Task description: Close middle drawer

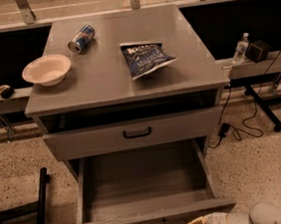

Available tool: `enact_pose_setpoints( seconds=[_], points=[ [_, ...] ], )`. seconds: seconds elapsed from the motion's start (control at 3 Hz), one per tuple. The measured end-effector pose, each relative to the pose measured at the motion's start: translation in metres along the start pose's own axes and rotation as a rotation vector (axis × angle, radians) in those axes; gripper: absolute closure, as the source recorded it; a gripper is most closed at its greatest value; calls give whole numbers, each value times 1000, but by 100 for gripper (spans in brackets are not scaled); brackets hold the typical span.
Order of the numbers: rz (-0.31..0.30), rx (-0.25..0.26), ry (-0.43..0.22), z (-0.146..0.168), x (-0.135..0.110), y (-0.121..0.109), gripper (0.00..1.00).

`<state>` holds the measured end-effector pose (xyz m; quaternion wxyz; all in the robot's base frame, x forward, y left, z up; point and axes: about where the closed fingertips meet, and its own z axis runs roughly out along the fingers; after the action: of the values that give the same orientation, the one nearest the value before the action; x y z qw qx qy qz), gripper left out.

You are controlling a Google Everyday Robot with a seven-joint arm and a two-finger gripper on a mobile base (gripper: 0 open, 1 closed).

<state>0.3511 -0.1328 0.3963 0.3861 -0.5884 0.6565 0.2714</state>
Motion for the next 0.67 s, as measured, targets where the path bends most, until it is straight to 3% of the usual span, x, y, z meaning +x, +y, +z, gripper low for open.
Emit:
enact_pose_setpoints(
  seconds=[0.33,0.67],
  points=[
    [17,78,-5,10,0,-14,100],
    [50,225,-17,21,0,-46,100]
  ],
)
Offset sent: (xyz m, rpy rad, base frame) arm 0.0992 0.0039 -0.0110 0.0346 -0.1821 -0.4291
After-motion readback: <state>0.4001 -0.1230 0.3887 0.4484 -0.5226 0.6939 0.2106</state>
